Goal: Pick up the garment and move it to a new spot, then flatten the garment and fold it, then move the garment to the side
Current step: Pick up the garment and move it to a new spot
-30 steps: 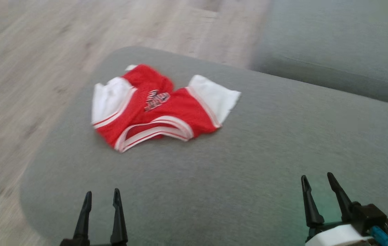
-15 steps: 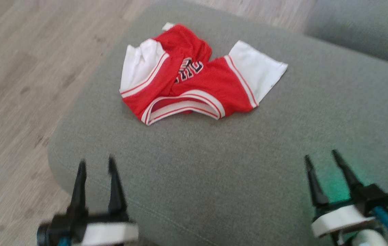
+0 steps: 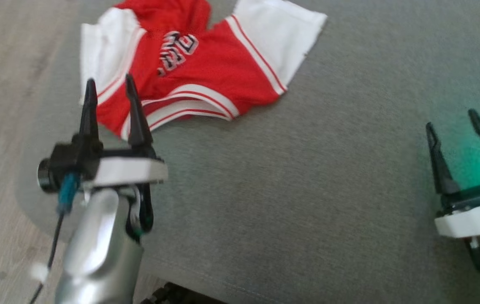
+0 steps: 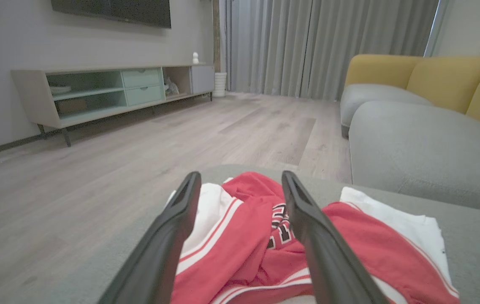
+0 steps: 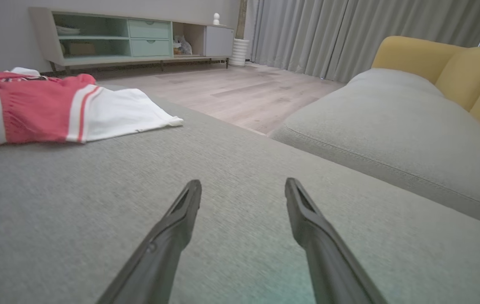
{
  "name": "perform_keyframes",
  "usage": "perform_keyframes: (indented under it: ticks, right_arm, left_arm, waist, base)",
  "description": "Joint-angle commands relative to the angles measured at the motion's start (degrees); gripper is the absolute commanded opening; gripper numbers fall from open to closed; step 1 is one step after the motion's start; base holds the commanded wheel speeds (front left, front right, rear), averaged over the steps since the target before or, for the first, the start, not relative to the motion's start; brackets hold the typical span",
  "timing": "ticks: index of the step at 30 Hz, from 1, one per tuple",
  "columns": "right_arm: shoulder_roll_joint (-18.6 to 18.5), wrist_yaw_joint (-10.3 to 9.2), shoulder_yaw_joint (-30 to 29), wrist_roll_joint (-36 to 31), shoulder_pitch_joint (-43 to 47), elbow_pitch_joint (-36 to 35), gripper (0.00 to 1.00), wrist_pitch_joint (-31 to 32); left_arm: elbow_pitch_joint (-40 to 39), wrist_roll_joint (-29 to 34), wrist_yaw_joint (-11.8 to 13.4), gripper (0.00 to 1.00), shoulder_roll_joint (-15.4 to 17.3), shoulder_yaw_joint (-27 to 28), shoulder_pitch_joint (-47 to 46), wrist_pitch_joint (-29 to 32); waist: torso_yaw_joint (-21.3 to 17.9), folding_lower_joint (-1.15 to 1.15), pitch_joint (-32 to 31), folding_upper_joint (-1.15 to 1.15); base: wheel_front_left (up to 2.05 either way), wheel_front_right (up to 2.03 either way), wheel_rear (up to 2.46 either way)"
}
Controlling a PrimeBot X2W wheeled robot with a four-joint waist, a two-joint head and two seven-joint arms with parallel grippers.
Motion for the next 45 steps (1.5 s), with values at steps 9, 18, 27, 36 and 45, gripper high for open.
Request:
perform_keyframes:
  ticks: [9, 18, 27, 36, 45]
  right_arm:
    - [-4.43, -0.04, 0.68, -0.67, -1.88, -5.82, 1.00, -0.61]
    - [-3.15, -0.04, 0.98, -0.78, -3.59, -6.06, 1.00, -0.61]
    - [4.19, -0.04, 3.74, 0.10, -4.29, -3.03, 1.00, -0.61]
    - [10.46, -0.04, 6.08, 1.78, -2.11, -0.21, 1.00, -0.61]
    - [12.31, -0.04, 6.97, 2.84, -1.45, -0.34, 1.00, -0.61]
  left_arm:
    - [23.64, -8.24, -2.13, 1.00, 0.88, -0.49, -13.92, -0.06]
    - [37.38, -11.46, -4.42, 0.00, 1.87, -1.91, -21.35, -0.17]
    - [18.45, -2.11, -4.17, 0.00, 6.07, 2.29, -18.31, -0.26]
    - [6.90, -1.21, -7.18, 0.00, 7.44, 0.58, -15.81, 1.52]
    - [-2.65, 0.59, -8.05, 0.00, 3.89, -7.05, -15.99, 6.68]
  waist:
    - [-6.73, -0.02, 7.91, 0.00]
    - [-10.47, -0.02, 8.06, 0.00]
    - [-17.29, -0.02, -3.72, 0.00]
    - [-29.75, -0.02, -14.09, 0.00]
    - [-39.76, -0.02, -11.73, 0.00]
  base:
    - [0.00, 0.00, 0.00]
    - [0.00, 0.00, 0.00]
    - [0.00, 0.00, 0.00]
    - [0.00, 0.00, 0.00]
    - [0.00, 0.00, 0.00]
